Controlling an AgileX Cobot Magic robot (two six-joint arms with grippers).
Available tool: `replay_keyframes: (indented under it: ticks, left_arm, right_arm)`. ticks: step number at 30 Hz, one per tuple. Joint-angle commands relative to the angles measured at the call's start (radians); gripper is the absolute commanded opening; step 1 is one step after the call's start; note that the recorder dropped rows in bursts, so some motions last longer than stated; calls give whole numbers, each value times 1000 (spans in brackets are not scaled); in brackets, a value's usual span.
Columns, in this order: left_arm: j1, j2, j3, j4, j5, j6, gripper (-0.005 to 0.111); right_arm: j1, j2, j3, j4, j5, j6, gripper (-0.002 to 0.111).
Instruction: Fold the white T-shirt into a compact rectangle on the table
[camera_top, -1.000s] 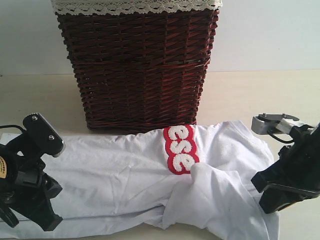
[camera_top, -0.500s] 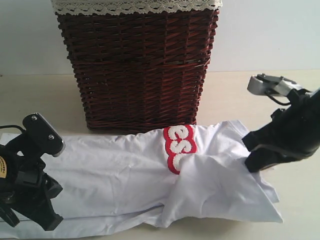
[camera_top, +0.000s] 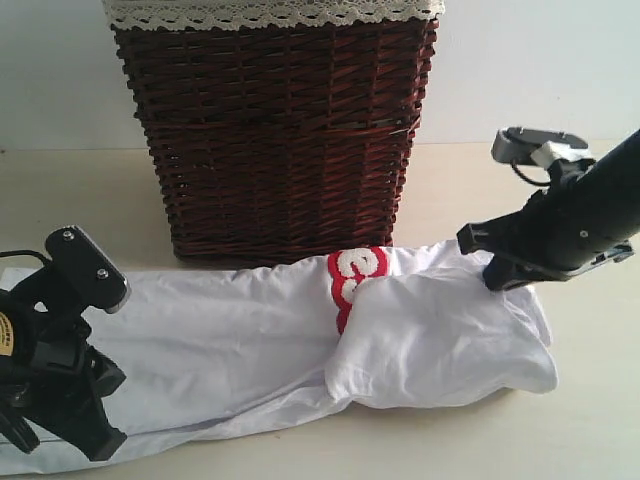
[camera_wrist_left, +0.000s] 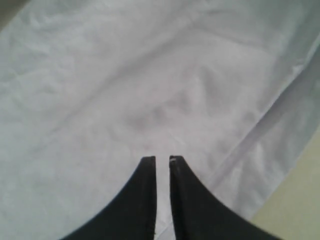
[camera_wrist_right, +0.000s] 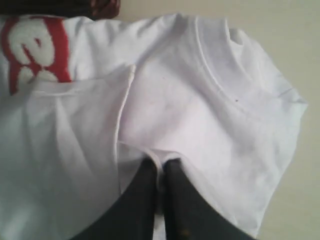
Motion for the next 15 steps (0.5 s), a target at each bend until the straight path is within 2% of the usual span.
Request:
replay_keyframes:
  ticks: [1, 3, 5, 7, 10, 15]
  left_arm:
    - [-3, -2, 3, -12, -11, -5, 12]
    - [-3, -2, 3, -12, -11, -5, 12]
    - [-3, -2, 3, -12, -16, -5, 12]
    - [-3, 0, 3, -22, -17, -5, 12]
    - [-15, 3, 3, -47, -25, -5, 12]
    - [-108, -41, -33, -73, -28, -5, 12]
  right_arm:
    - [-2, 112, -7, -8, -25, 8, 8]
    - [-2, 141, -7, -3, -30, 8, 21]
    - [-2, 148, -7, -3, -30, 8, 41]
    - [-2, 143, -7, -5, -28, 8, 54]
    - [-2, 102, -7, -7, -11, 4, 55]
    - [-2, -4, -7, -1, 59, -29, 54]
